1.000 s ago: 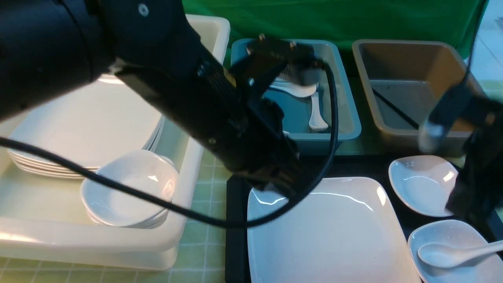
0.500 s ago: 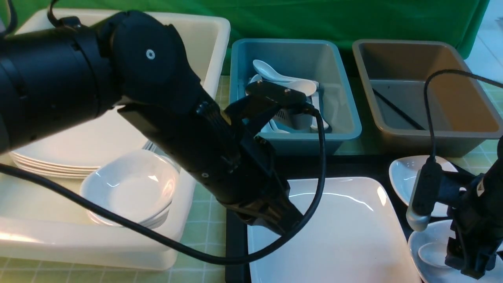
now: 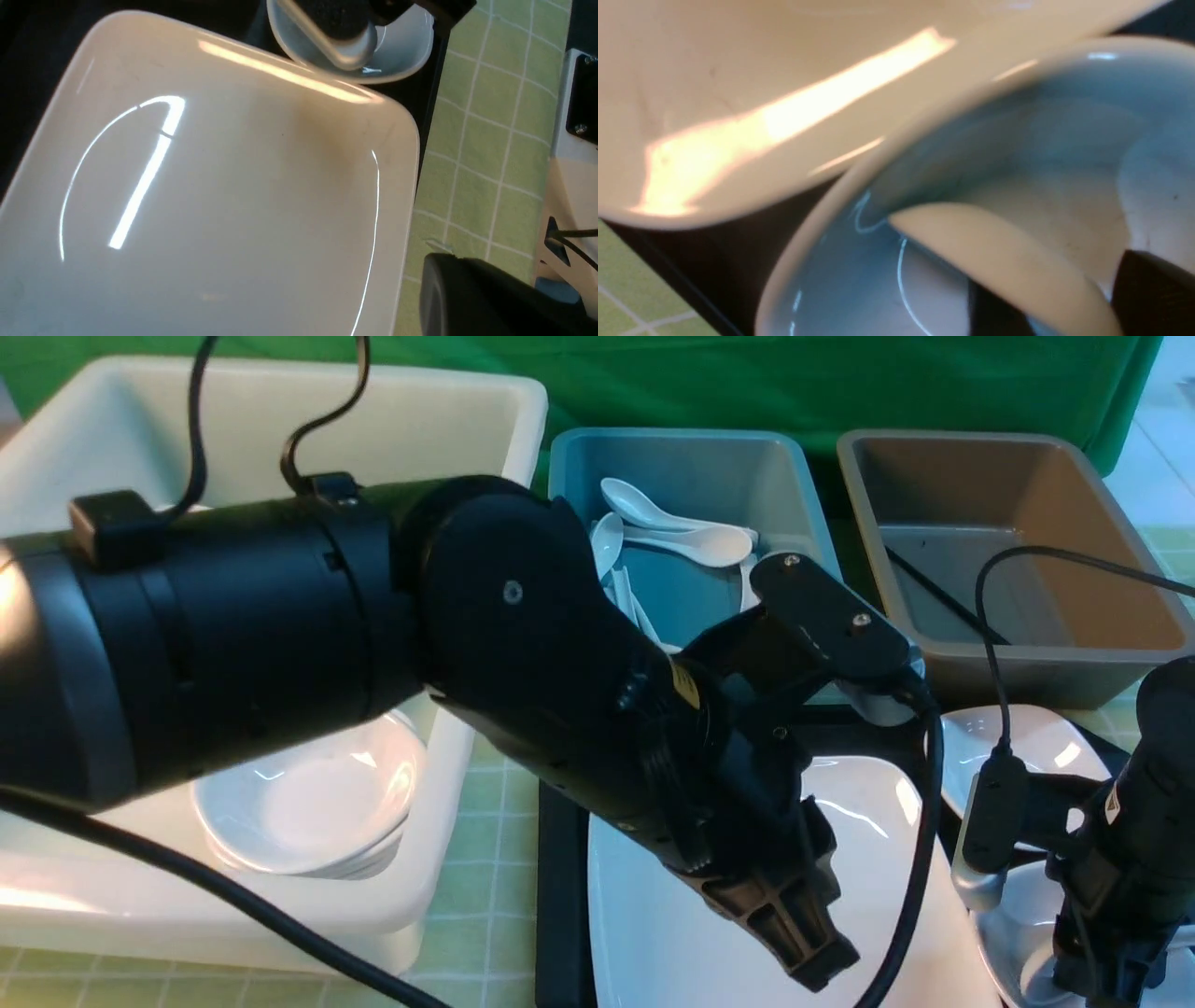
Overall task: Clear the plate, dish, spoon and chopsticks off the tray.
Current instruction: Use the right arm to grab a soup spoon from the plate, then use the right arm to put the soup spoon into the small storage box in the middle
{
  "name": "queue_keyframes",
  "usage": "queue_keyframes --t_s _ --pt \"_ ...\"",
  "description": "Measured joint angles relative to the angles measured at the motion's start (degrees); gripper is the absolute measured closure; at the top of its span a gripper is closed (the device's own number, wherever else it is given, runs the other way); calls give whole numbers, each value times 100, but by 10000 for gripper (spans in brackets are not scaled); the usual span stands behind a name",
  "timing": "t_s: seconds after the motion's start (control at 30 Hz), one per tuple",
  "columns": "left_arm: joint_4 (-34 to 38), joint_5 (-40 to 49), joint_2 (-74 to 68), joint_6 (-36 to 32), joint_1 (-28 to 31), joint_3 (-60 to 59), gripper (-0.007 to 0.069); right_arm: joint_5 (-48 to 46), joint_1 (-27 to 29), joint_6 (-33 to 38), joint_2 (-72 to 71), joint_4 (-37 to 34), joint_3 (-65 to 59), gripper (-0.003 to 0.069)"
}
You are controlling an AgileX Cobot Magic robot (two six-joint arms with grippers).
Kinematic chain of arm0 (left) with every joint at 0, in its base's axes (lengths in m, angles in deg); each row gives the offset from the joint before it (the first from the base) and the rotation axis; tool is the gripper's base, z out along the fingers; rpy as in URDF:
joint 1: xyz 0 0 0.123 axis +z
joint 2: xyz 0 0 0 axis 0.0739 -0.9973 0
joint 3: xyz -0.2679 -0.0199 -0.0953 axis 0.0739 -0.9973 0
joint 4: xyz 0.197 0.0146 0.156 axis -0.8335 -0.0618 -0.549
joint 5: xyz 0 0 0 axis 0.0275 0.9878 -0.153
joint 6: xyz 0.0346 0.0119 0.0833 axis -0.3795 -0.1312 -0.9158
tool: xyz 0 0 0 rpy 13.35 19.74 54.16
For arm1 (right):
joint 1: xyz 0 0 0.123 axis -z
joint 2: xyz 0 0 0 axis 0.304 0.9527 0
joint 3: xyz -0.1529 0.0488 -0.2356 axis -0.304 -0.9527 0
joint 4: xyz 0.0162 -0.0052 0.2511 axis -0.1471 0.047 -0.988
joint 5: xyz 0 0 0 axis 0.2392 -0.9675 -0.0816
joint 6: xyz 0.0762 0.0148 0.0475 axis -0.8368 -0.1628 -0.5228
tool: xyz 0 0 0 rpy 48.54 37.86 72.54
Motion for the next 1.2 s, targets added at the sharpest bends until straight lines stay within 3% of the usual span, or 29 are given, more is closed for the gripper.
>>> queue_keyframes --t_s 0.1,0.3,0.47,0.5,0.63,0.67,0.7,0.87,0.97,1.2 --pt "-299 -18 0 266 0 0 627 -243 0 7 -54 34 11 523" --pt "-1124 -18 78 1233 68 0 627 -327 -7 -171 -204 -2 30 526" --pt "-1467 -8 401 1958 577 102 627 -566 -53 -476 -833 -73 517 535" --pt "-1467 -8 552 2051 821 214 627 -504 -59 -621 -1116 -233 838 589" --pt "-1419 -83 800 2102 1338 518 627 -14 -59 -652 -1531 -1004 1708 596" --pt "-1382 -206 873 2102 1504 648 627 457 -59 -660 -1564 -1701 2121 596" --pt "-1370 -233 883 2102 1525 661 627 526 -59 -666 -1564 -1800 2121 596" --pt "-1321 -1007 935 2106 1984 868 627 2258 -111 -595 -1076 -4312 2931 596" --pt "-1314 -1247 853 2120 2171 874 627 2653 -198 -577 -426 -4746 3258 596" --pt "-1314 -1148 379 2129 2304 874 627 2885 -391 -801 1144 -4931 3999 592"
